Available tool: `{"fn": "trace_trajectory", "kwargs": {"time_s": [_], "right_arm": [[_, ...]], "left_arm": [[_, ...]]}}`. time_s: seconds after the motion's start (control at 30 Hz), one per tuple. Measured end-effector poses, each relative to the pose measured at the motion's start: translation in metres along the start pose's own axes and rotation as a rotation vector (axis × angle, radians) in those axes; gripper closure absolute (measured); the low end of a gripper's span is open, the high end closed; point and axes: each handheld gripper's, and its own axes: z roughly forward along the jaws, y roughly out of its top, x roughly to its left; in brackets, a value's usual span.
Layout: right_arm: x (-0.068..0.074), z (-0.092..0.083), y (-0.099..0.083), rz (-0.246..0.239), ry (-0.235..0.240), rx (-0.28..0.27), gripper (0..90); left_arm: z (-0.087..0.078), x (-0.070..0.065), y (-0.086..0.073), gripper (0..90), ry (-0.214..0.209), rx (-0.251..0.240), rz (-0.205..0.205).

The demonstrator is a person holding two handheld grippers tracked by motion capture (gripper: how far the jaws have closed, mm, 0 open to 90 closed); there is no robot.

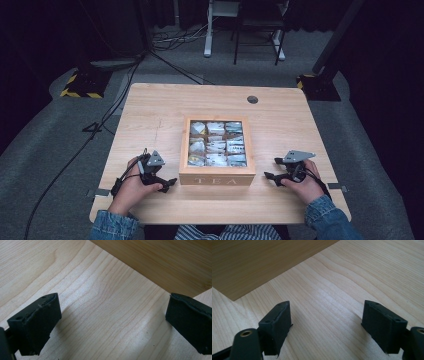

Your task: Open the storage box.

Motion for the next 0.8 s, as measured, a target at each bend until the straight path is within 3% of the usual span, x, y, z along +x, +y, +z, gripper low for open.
{"fn": "trace_trajectory", "kwargs": {"time_s": [0.5, 0.67, 0.77, 0.8], "right_arm": [[0.0046, -0.0025, -0.0020, 0.005, 0.005, -0.008, 27.9], [0.0073, -0.0024, -0.0019, 0.014, -0.012, -0.006, 26.7], [0.0078, -0.0028, -0.0018, 0.020, -0.011, -0.005, 28.1], [0.0082, -0.0047, -0.0008, 0.019, -0.007, 0.008, 32.6]], "left_arm": [[0.0009, 0.0013, 0.0010, 0.6, -0.004, -0.001, 0.005], [0.0008, 0.0012, 0.0009, 0.7, -0.003, -0.001, 0.004], [0.0008, 0.0014, 0.0010, 0.7, -0.005, -0.001, 0.003], [0.0009, 0.0014, 0.0010, 0.7, -0.005, -0.001, 0.002]]}}
